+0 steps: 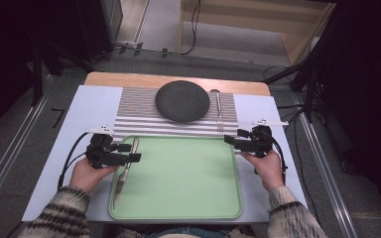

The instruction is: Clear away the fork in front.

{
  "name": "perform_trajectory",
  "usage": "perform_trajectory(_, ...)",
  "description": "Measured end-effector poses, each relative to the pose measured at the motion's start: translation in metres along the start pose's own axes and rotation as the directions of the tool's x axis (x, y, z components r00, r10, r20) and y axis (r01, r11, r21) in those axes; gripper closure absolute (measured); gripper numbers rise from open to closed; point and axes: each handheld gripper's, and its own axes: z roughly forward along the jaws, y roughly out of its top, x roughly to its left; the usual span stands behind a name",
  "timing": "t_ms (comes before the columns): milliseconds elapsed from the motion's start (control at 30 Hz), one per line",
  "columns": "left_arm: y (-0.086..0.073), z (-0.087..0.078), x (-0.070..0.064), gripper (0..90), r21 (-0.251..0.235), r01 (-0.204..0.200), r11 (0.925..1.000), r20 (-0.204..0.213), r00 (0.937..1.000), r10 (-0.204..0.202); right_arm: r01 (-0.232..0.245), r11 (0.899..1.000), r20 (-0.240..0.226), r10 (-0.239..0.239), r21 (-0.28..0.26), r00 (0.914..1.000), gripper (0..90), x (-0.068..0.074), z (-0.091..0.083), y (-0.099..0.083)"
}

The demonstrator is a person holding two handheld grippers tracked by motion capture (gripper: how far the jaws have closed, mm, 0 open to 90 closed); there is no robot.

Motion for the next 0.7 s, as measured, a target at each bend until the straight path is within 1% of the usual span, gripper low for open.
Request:
perform_trajectory(100,0.000,0.000,0.000,30.4,-0.003,-0.003,1.0000,0.005,1.0000,0.003,0.006,1.000,0.026,-0.006,-0.008,0.9996,22.8,-0.003,0.002,0.004)
perform_trajectory(267,0.001,0.001,0.000,30.4,-0.002,-0.006,1.0000,0.006,1.0000,0.006,-0.004,1.000,0.045,0.005,-0.012,0.9990,22.8,-0.008,0.009,0.013)
perform_trajectory(467,0.001,0.003,0.000,30.5,0.006,-0.009,0.9999,0.005,0.9999,0.009,-0.002,1.000,0.071,0.004,-0.026,0.9975,22.7,-0.012,0.017,0.022)
perform_trajectory(500,0.001,0.003,0.000,30.5,0.008,-0.009,0.9999,0.006,0.9999,0.009,-0.005,1.000,0.075,0.006,-0.022,0.9972,22.7,-0.013,0.019,0.024)
perform_trajectory(633,0.001,0.004,0.000,30.5,0.010,-0.010,0.9999,0.009,0.9999,0.010,0.011,1.000,0.089,-0.009,-0.022,0.9960,22.8,-0.015,0.026,0.029)
perform_trajectory(700,0.001,0.004,-0.001,30.5,0.011,-0.011,0.9999,0.008,0.9999,0.011,0.005,1.000,0.094,-0.002,-0.029,0.9955,22.8,-0.016,0.028,0.032)
